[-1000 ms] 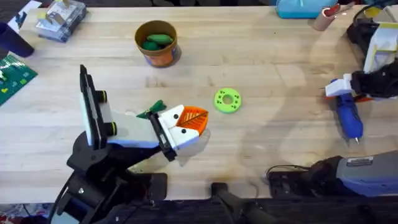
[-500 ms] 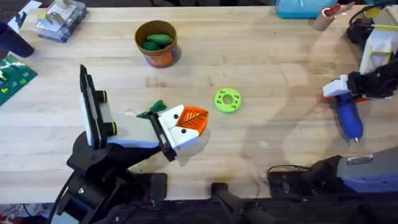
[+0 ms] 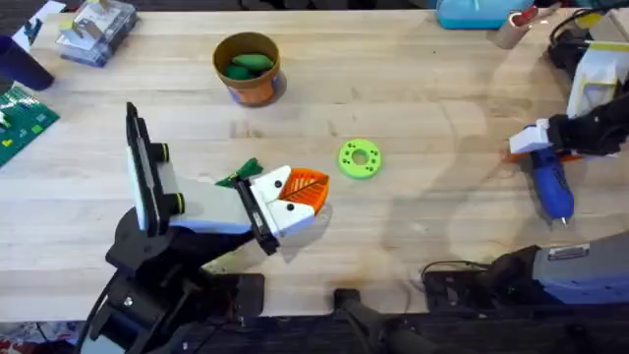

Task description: Pick up the gripper from the table and insert it into the empty holder that is missing its gripper. Then pick up a screw, insert it into the mounting hole, and use the screwdriver to tighten it. Finally, clean up the table by picking up the vegetable and placing it into the bucket.

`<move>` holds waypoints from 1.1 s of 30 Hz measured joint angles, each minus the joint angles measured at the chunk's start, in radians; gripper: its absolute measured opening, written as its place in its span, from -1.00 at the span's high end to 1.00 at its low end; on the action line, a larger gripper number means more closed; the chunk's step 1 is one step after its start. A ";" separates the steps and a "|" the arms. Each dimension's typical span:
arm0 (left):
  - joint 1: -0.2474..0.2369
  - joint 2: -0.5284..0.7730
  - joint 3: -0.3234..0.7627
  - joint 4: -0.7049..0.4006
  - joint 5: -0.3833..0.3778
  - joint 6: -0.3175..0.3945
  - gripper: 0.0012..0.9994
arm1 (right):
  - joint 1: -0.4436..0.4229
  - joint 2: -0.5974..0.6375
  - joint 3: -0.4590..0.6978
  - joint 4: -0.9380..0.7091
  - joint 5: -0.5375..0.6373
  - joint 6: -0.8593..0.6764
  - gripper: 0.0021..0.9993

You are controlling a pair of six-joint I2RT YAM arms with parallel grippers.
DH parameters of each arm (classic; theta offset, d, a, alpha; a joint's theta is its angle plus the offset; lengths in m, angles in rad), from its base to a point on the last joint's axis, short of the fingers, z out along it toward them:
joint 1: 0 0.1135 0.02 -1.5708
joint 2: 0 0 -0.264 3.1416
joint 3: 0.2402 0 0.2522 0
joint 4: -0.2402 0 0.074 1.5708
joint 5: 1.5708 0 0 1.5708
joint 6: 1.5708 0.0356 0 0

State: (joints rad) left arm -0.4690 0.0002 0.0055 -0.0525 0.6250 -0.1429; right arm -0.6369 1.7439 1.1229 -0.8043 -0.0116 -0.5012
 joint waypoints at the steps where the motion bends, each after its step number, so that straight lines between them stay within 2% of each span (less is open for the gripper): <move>1: 0.000 0.000 0.000 0.000 0.000 0.000 0.97 | 0.000 0.000 0.000 -0.001 0.000 0.003 -0.71; 6: 0.000 0.000 0.000 0.000 0.000 0.000 0.97 | 0.000 0.000 0.000 0.002 0.000 0.007 -0.71; 8: 0.000 0.000 0.000 0.000 0.000 0.000 0.97 | 0.000 0.000 0.000 0.009 0.001 0.003 -0.63; 13: 0.000 0.000 0.000 0.000 0.000 0.000 0.97 | -0.001 0.000 -0.004 0.034 0.017 -0.002 0.33; 15: 0.000 0.000 0.000 0.000 0.000 0.000 0.97 | 0.000 0.002 -0.008 0.034 0.014 0.000 0.83; 16: 0.000 0.000 0.000 0.000 0.000 0.000 0.97 | 0.001 0.003 -0.009 0.032 0.013 0.002 0.94; 23: 0.000 0.000 0.000 0.000 0.000 0.000 0.97 | 0.001 0.003 -0.009 0.033 0.011 0.006 0.95; 28: 0.000 0.000 0.000 0.000 0.000 0.000 0.97 | 0.001 0.000 0.012 0.051 -0.008 0.073 0.95; 33: 0.000 0.000 0.000 0.000 0.000 0.000 0.97 | 0.014 -0.102 0.025 0.142 -0.074 0.172 0.95</move>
State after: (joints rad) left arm -0.4690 0.0002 0.0055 -0.0525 0.6249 -0.1429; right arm -0.6230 1.6418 1.1484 -0.6627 -0.0855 -0.3289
